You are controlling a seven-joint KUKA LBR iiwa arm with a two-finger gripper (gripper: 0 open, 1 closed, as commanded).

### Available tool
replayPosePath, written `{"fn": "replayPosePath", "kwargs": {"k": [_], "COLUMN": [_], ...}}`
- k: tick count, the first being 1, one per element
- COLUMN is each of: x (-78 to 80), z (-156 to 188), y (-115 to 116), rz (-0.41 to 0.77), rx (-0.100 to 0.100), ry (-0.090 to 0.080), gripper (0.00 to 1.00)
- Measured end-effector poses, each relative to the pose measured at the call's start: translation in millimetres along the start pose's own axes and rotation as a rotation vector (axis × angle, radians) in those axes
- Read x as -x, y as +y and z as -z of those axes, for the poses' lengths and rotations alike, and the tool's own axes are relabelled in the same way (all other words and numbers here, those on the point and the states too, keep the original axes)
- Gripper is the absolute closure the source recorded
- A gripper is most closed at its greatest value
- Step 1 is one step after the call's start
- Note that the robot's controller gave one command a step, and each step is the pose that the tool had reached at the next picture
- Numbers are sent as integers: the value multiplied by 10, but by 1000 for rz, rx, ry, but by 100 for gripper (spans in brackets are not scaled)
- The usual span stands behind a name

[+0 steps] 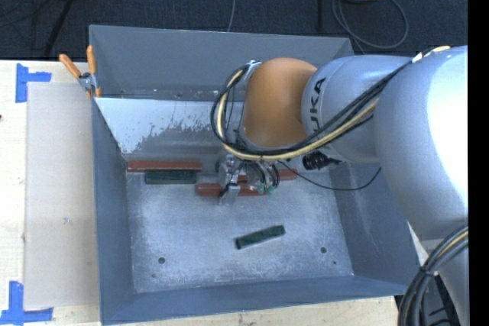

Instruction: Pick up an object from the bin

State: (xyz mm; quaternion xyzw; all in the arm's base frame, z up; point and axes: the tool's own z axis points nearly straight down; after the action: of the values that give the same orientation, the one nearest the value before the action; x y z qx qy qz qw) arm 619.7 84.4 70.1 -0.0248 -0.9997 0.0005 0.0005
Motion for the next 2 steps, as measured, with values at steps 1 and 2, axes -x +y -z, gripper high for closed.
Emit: {"fn": "replayPosePath", "kwargs": {"k": [1, 2], "x": [0, -11], "z": [0, 32], "y": [2, 1], "rz": [0, -1], "rx": [0, 0], "ry": [0, 2], "gripper": [100, 100]}}
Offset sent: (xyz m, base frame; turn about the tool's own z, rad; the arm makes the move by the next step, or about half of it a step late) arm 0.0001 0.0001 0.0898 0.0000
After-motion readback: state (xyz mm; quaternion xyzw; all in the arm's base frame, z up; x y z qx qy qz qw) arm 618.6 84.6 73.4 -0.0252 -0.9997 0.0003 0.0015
